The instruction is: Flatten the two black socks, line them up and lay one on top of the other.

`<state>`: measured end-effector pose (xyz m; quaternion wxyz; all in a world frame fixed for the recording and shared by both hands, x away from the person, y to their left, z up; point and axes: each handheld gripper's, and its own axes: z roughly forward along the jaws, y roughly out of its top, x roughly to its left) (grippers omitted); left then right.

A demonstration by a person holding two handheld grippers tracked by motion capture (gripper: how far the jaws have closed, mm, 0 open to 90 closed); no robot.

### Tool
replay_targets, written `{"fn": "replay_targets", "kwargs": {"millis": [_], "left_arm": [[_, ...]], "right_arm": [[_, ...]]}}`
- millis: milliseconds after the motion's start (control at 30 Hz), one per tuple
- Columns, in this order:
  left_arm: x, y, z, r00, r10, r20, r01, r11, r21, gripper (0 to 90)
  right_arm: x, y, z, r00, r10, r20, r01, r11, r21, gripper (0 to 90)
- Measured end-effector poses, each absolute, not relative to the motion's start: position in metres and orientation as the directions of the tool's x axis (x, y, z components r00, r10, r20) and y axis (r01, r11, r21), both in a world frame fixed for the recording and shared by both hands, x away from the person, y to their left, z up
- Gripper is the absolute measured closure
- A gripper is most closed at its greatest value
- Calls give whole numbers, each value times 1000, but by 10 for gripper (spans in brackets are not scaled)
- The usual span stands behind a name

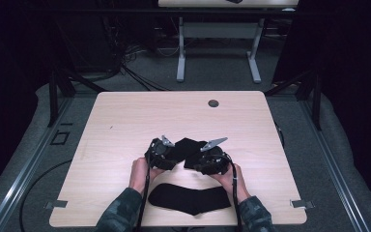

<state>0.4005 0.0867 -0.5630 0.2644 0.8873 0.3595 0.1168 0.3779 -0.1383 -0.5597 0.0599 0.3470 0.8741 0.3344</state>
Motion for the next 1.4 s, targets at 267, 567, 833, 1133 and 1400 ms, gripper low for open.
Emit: {"fn": "replay_targets", "kwargs": {"millis": [267, 567, 833, 1133, 1400], "left_arm": [[398, 90, -563, 724, 689, 0, 579, -609, 542, 517], [387, 91, -562, 735, 678, -4, 580, -625, 522, 492], [384, 91, -549, 717, 696, -35, 584, -573, 575, 384], [395, 74, -558, 727, 686, -30, 583, -594, 554, 368], [394, 65, -559, 741, 671, 3, 566, -627, 534, 381]], "right_arm": [[377, -145, -568, -752, 636, 173, 588, 528, 613, 655], [366, -154, -568, -769, 616, 170, 573, 547, 610, 668], [360, -158, -567, -796, 582, 168, 552, 583, 597, 671], [366, -175, -559, -674, 699, 236, 668, 441, 599, 486], [368, -164, -565, -601, 765, 231, 726, 402, 558, 435]]}}
